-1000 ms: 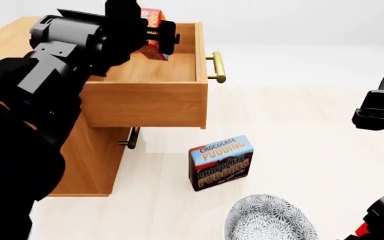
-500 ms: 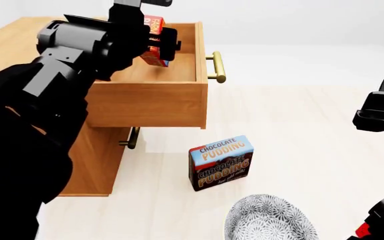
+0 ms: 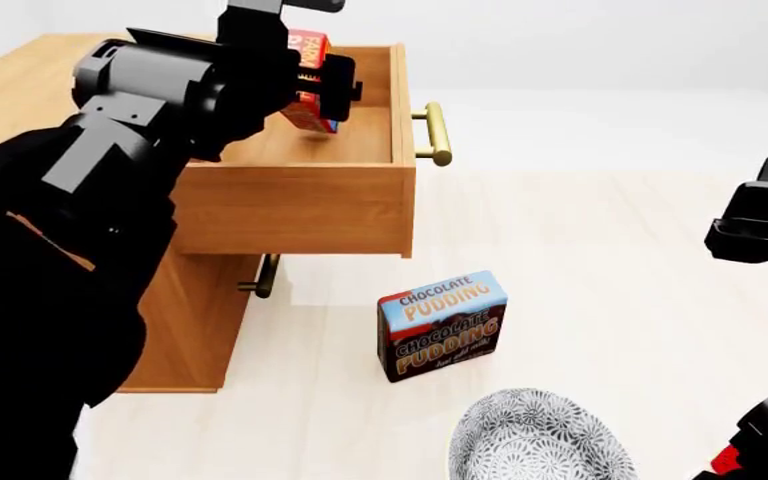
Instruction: Put the butter at the front in the top drawer of the cabinet and close it.
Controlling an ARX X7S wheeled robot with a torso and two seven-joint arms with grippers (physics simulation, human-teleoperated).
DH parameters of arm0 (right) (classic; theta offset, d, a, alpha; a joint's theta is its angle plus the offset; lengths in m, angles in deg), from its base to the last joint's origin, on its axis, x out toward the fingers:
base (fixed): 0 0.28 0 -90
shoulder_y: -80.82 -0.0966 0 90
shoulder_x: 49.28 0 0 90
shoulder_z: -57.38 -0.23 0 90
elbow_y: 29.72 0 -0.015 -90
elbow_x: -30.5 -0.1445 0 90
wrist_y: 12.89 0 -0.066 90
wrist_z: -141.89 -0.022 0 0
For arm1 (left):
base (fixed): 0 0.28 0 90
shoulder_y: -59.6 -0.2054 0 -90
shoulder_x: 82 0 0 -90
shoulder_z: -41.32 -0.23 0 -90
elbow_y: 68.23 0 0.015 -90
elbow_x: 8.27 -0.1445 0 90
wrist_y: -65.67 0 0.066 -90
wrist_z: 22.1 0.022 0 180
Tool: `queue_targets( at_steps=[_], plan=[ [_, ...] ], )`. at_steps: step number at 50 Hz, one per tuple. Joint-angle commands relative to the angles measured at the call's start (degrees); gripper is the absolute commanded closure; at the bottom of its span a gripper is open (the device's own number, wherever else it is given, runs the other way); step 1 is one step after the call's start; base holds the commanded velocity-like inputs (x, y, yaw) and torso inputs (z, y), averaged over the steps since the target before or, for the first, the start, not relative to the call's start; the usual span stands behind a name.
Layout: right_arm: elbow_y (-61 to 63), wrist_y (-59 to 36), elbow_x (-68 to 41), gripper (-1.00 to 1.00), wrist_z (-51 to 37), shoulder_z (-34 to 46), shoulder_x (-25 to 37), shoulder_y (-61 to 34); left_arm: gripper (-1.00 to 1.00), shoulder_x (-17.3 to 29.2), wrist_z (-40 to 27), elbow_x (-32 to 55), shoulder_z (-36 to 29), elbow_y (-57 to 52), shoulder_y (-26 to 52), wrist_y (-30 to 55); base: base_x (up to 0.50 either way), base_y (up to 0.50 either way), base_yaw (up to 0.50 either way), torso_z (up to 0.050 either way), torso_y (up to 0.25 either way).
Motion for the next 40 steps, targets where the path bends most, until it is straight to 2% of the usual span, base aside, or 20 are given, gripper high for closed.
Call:
queue_targets(
  at_steps=[1,7,8,40],
  plan=[
    [0.4,-0.6,0.2,-1.0,0.1,0.1,0.1,0.0,1.0,0.2,-0.8,-2.1,1.6,-0.9,0.7,-0.2,0.0,0.0,0.0,0.0,0.0],
    [0.5,-1.1,0.4,-1.0,0.2,0.5,0.3,-0.2,1.0,0.5,-1.5,-2.1,1.7,-1.6,0.9,0.1,0.0,0.0,0.0,0.002,0.0],
    [0.5,-1.3,0.5,-1.0,0.3,0.6,0.3,-0.3,-1.0,0.7,-1.7,-2.0,1.8,-1.8,0.9,0.2,0.0,0.0,0.0,0.0,0.0],
    [1.7,-3.6,1.8,-1.0,1.5,2.8,0.9,-1.1,-1.0,9.4,-11.5,1.0,4.2,-20.1,1.1,4.8,0.0,0.0,0.0,0.0,0.0]
  ],
)
